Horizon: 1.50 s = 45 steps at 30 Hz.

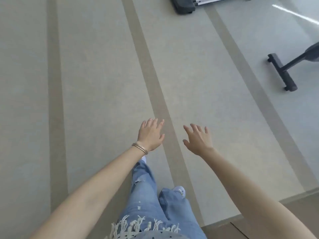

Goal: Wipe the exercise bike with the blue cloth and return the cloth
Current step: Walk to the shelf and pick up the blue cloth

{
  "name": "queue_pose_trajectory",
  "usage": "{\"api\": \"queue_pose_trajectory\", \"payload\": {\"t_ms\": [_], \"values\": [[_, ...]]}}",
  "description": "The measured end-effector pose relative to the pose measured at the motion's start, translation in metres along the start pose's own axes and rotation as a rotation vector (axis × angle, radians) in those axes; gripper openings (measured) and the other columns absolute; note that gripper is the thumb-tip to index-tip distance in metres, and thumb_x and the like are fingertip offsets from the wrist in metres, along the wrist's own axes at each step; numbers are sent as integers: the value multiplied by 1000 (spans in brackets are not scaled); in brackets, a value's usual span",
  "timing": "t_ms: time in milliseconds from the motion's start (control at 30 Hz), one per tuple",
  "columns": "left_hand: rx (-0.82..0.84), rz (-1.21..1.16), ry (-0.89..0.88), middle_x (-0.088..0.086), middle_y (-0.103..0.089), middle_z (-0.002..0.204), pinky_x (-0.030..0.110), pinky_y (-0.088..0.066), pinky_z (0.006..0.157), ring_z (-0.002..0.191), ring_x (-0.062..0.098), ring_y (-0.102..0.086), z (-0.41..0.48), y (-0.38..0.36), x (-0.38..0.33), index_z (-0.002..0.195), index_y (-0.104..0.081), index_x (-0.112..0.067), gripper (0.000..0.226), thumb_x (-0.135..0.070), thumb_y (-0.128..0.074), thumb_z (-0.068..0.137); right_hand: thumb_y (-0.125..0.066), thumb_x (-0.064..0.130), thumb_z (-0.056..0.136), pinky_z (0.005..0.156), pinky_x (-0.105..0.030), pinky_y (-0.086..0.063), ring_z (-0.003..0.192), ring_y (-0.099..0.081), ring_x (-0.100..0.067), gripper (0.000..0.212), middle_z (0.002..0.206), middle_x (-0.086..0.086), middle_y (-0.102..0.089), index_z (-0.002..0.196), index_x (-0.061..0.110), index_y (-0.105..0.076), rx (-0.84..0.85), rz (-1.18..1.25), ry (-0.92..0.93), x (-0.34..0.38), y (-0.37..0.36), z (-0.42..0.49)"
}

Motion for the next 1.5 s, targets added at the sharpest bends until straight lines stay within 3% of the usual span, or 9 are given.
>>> {"api": "queue_pose_trajectory", "payload": {"t_ms": [667,1133,1500], "values": [[-68,-76,320,6,-35,148,40,-22,113,138,25,-26,45,50,299,147,-26,-19,59,-42,-36,94,-45,40,91,109,-47,-23,132,-34,-27,55,143,-7,-36,141,23,-27,-74,-130,288,229,128,222],[-153,-194,622,8,-34,148,39,-20,113,139,25,-25,72,79,418,147,-26,-18,60,-41,-39,93,-46,39,91,110,-48,-24,132,-33,-27,57,144,-7,-35,142,23,-27,-55,-279,571,331,184,356],[-188,-232,785,7,-32,150,41,-19,115,140,25,-23,166,152,495,147,-24,-19,61,-42,-39,93,-45,40,91,110,-47,-22,133,-32,-28,57,145,-7,-33,142,23,-25,-79,-356,735,379,280,497]]}}
Point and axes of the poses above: each hand's wrist, its own z-axis towards the middle knuckle, its own y-axis out of the back of the hand, x = y × z, the point moved 1 cm from there along z, towards the middle knuckle
